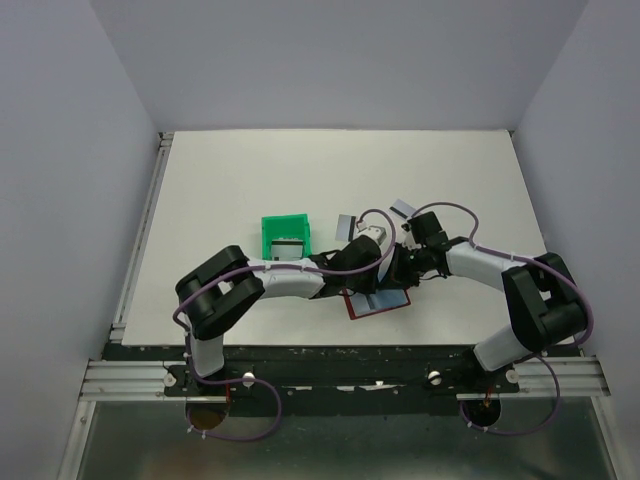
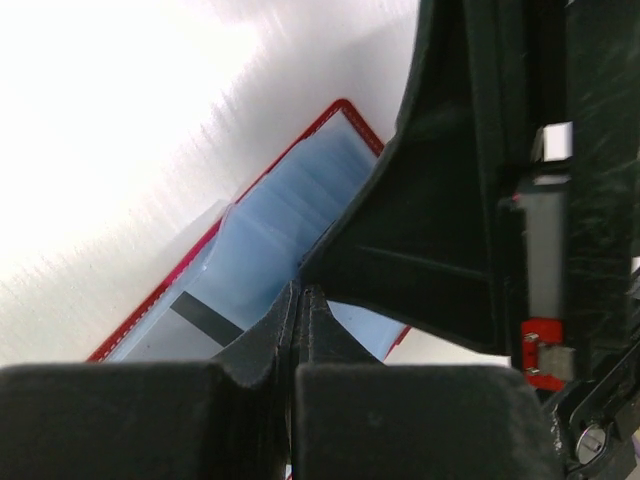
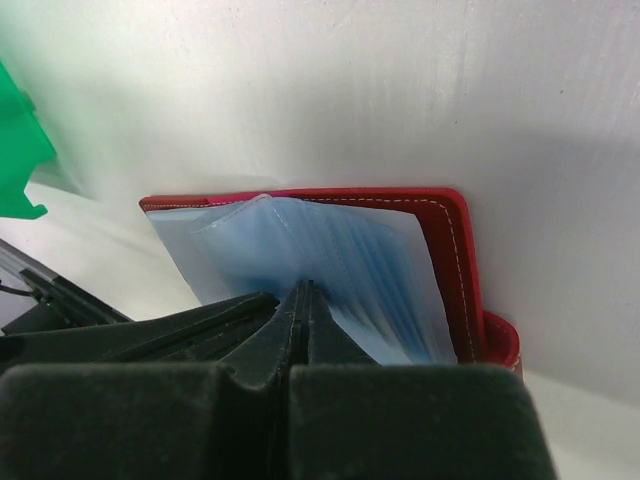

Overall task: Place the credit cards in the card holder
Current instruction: Insert the credit card into the card holder.

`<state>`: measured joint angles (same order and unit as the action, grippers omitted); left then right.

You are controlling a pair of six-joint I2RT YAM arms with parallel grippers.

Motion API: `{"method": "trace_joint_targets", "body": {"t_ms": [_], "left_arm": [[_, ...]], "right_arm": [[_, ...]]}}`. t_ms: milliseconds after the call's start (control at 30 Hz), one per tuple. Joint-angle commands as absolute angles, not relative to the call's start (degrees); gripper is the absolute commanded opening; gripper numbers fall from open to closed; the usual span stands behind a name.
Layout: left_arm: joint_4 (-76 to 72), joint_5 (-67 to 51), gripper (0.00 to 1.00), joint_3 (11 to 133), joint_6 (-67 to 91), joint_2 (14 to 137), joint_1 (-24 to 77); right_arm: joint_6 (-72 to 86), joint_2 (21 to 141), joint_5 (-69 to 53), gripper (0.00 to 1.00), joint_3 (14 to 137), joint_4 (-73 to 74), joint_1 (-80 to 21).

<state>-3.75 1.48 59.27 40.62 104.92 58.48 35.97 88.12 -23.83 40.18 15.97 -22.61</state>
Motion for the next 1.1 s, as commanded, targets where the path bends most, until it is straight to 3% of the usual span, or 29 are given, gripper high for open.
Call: {"method": "trace_joint_targets", "body": {"t_ms": [0,400,767,1067], "left_arm": [[-2.64,2.11,0.03,55.82,41.57,103.28,58.89],[-2.99,2.02,0.02,53.35,42.28,103.54,58.89],[-2.73,2.2,0.02,53.35,42.19,103.45,58.89],[-0.18,3.78,0.02,51.33,42.1,100.12,58.89]], "right_arm": [[35.95,87.54,-23.21,0.0,39.55,17.14,-23.03],[36.12,78.14,-14.77,0.09,39.37,20.74,-23.03],[37.0,85.34,-21.18,0.07,36.92,14.15,-23.12],[36.65,85.78,-15.56,0.04,37.79,17.84,-23.12]]}}
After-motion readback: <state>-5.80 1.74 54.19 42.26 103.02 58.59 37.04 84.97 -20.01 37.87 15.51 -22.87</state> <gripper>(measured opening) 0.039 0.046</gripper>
